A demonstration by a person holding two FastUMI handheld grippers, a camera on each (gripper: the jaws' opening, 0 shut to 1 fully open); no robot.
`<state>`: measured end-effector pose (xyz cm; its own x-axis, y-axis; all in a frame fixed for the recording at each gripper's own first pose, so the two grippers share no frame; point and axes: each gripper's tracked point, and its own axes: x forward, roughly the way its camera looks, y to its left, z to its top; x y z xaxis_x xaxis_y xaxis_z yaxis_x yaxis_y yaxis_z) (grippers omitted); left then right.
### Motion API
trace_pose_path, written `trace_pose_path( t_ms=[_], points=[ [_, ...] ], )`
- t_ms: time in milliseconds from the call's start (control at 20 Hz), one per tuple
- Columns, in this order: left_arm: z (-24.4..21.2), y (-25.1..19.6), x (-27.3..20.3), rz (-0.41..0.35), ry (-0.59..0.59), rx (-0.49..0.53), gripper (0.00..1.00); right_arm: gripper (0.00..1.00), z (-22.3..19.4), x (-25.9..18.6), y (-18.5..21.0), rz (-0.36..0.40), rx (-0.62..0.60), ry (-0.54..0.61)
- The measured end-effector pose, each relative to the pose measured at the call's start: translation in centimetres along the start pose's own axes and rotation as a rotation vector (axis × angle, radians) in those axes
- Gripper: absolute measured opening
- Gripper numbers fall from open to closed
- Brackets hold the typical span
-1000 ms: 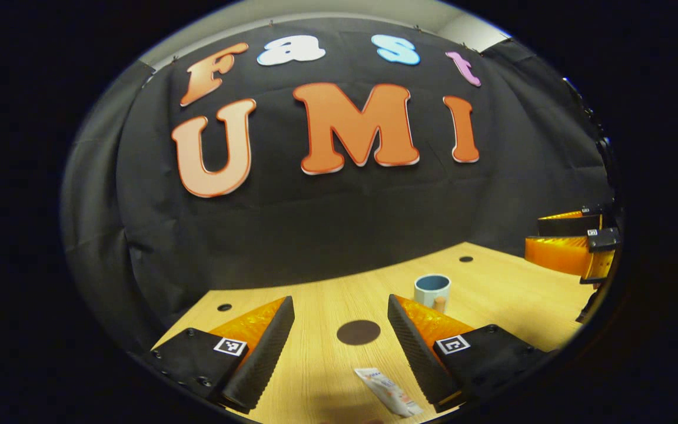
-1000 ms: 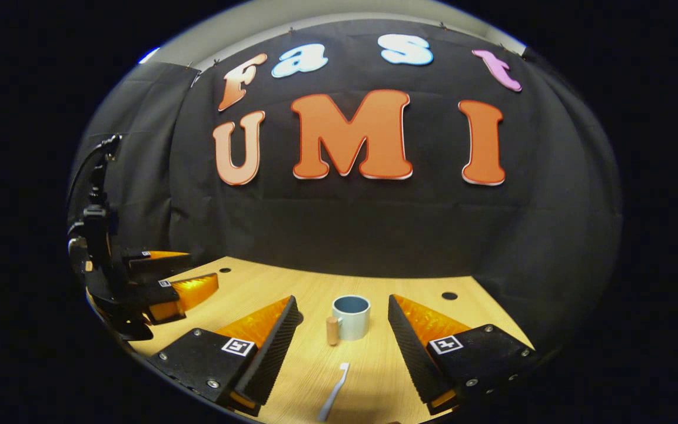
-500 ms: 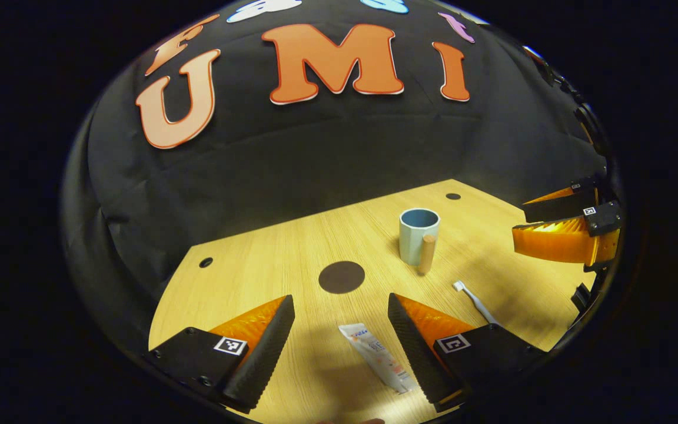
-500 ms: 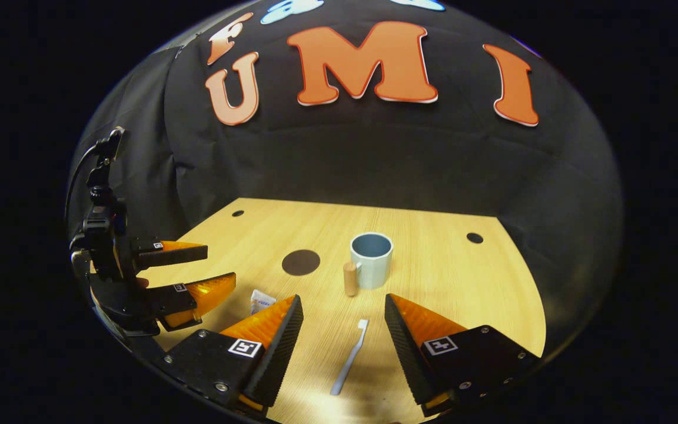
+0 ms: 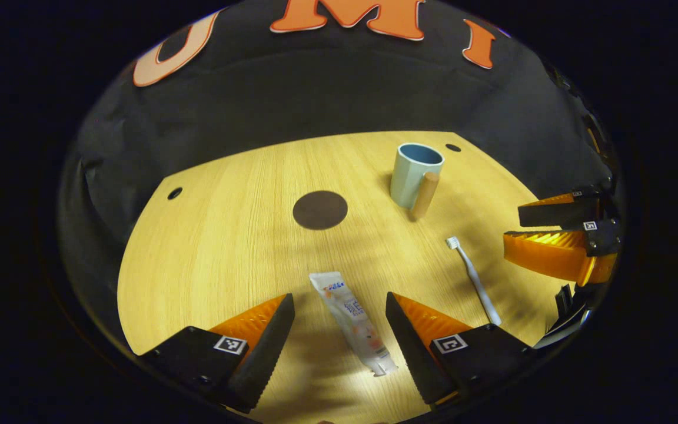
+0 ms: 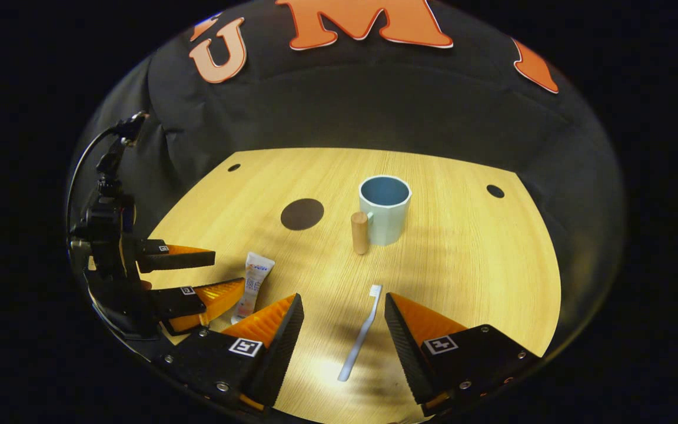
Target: Put the toothbrush and toothpaste on the desktop into the cup, then pick up the cup and place it on the coaster on the desktop.
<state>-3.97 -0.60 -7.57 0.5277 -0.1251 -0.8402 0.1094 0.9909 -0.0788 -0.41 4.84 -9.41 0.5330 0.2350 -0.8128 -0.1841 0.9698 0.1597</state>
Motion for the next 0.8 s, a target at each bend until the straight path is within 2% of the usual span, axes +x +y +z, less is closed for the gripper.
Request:
trace_pose_path(
  t_ms=[150,200,550,600,700,800],
  points=[
    [-1.6,-0.1,1.7,-0.014,0.071,-0.039,0.98,0.84,0.1,0.2,-0.3,0.003,0.026,0.053],
    [-1.9,-0.1,2.0,-0.013,0.091,-0.049,0.94,0.78,-0.3,0.4,-0.4,0.006,0.046,0.079],
    [-5.1,-0.3,3.7,-0.01,0.267,-0.116,0.92,0.73,-4.9,4.4,-0.9,-0.005,0.069,0.26],
    [-5.0,-0.6,3.7,-0.018,0.285,-0.129,0.92,0.62,-5.5,4.8,-0.8,-0.001,0.077,0.279],
    [-5.3,-0.9,3.4,-0.023,0.324,-0.133,0.82,0.58,-6.1,5.3,-1.0,-0.012,0.076,0.31],
    [-4.6,-1.0,3.4,-0.025,0.342,-0.137,0.78,0.55,-6.9,5.5,-1.2,-0.02,0.068,0.341]
  ],
)
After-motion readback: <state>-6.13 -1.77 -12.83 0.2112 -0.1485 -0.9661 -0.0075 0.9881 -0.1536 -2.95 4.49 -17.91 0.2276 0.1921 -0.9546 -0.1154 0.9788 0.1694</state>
